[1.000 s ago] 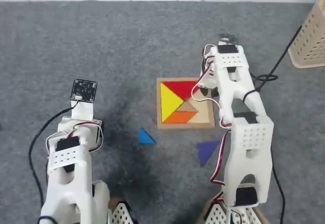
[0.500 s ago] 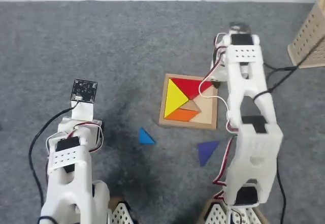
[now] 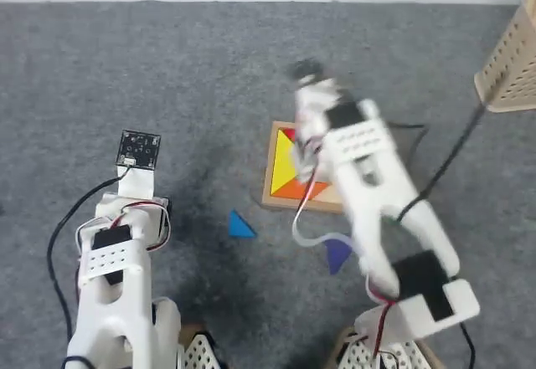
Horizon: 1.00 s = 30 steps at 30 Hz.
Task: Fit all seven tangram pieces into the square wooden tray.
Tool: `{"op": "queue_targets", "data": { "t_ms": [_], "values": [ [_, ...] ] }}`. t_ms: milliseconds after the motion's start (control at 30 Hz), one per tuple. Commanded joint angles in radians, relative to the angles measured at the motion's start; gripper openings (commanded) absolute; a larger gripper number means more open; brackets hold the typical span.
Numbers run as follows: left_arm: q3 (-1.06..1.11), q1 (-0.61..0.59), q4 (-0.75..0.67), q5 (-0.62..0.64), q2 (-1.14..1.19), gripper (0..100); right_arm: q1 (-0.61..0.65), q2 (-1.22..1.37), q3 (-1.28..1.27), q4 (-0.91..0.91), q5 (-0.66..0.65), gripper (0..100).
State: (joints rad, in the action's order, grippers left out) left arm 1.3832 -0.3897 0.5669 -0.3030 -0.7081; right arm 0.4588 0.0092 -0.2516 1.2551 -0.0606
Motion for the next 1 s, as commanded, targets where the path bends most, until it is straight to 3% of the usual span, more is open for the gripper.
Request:
{"op": "queue_targets", "data": {
  "t_ms": [0,100,233,400,600,967],
  "values": [
    [-0.016,-0.098,-0.028,-0.064,-0.025,17,0.142,-0.064,-0.041,-0.065,-0.04,21.3],
    [-0.007,-0.23,-0.126,-0.146,-0.023,17,0.226,-0.013,-0.025,-0.076,-0.034,21.3],
    [0.036,-0.313,-0.245,-0.157,-0.023,18,0.317,0.084,0.012,-0.153,-0.031,21.3],
    [0.087,-0.325,-0.325,-0.157,-0.023,18,0.394,0.176,0.075,-0.17,0.005,21.3],
    [0.09,-0.325,-0.325,-0.157,-0.023,18,0.404,0.226,0.109,-0.12,0.075,21.4],
    [0.091,-0.325,-0.325,-0.157,-0.023,18,0.476,0.22,0.127,-0.047,0.068,21.4]
  ]
}}
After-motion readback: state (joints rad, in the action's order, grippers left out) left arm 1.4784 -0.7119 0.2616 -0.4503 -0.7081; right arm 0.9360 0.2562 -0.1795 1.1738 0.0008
